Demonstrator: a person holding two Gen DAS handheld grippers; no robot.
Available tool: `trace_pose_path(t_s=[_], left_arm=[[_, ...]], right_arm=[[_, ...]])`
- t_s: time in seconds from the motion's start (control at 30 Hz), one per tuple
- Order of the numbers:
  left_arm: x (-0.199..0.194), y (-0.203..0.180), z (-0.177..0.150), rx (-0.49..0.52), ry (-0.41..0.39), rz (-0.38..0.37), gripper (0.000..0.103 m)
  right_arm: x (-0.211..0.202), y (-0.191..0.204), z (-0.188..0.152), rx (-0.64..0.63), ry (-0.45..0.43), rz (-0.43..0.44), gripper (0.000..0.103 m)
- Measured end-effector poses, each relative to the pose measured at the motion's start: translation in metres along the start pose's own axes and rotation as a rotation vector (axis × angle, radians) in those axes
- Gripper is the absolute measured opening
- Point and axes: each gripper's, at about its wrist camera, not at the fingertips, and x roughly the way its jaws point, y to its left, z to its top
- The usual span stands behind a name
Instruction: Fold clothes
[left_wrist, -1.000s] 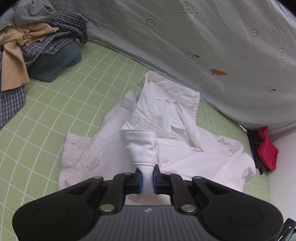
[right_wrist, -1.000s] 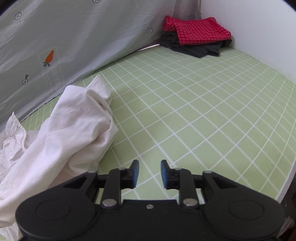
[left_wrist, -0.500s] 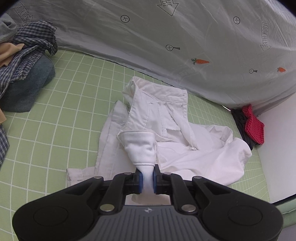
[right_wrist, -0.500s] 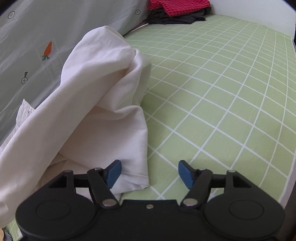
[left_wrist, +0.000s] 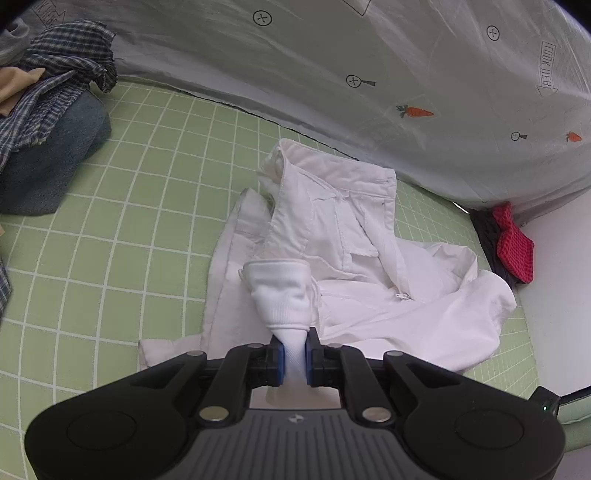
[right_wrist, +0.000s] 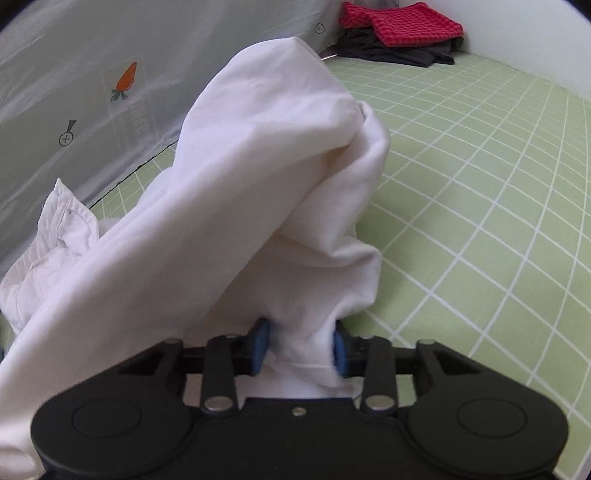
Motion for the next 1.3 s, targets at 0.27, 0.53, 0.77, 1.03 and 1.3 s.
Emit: trace_pose_path(t_s=[0.27, 0.53, 0.77, 1.03, 1.3], left_arm=[[-0.006, -0.017, -0.020, -0.130, -0.066, 0.090, 0.012], [-0.008, -0.052, -0.047, -0.324, -0.166, 0.134, 0.011], [0.010, -0.118, -0.080, -0.380, -0.225, 0.096, 0.011], [0.015, -0.115, -0.106, -0.493, -0.219, 0.152, 0.011], [0.026, -0.106, -0.097, -0.468, -0.139, 0.188, 0.011]], right_arm=[[-0.005, -0.029, 0.034, -0.078, -0.007, 0.076, 0.008], [-0.032, -0.066, 0.118, -0.291, -0.166, 0.051, 0.007], [-0.056, -0.083, 0.217, -0.413, -0.355, 0.117, 0.007], [-0.048, -0.076, 0.240, -0.472, -0.302, 0.192, 0.051], [0.005, -0.154, 0.175, -0.221, -0.005, 0.069, 0.079]])
